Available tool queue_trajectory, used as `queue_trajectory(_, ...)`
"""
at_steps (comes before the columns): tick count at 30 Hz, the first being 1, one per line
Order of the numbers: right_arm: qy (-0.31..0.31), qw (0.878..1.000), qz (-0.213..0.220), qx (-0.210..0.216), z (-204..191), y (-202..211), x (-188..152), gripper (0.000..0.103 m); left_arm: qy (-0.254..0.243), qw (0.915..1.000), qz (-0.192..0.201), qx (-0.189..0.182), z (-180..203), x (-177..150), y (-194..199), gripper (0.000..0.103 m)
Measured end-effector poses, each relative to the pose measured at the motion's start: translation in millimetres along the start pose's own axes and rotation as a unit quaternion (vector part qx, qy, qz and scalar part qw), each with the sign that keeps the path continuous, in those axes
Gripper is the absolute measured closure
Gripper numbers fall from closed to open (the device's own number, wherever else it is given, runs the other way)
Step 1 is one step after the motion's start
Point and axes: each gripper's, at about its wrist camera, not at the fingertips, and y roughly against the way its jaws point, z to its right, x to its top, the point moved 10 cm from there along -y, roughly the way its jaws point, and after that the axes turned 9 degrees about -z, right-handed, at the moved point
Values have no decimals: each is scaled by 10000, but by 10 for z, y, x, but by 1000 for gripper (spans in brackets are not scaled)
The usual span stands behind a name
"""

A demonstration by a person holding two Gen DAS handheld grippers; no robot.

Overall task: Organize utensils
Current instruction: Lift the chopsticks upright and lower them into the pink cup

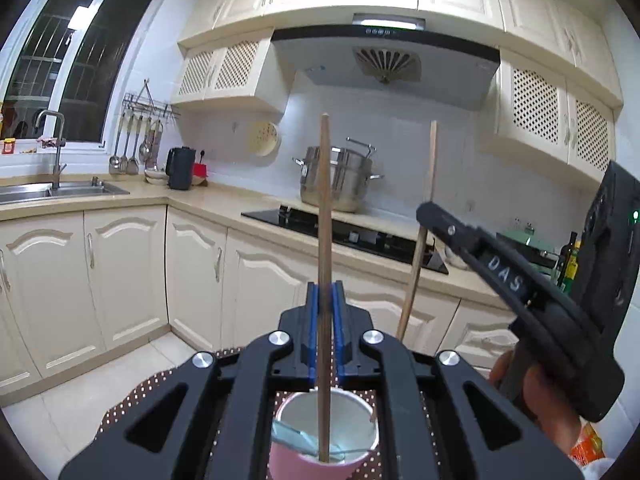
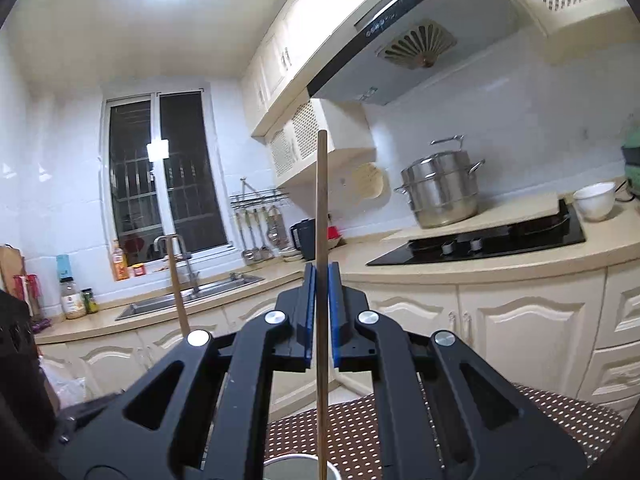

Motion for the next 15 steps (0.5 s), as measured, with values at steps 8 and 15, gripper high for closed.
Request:
queue_trajectory(8, 197, 9994, -210, 188, -99, 40, -119, 96, 108, 9995, -270, -128, -28, -119, -15, 89)
queue_trajectory(15, 370, 9982, -437, 154, -135, 141, -230, 96, 158, 9990, -400, -94, -40, -160, 58, 71)
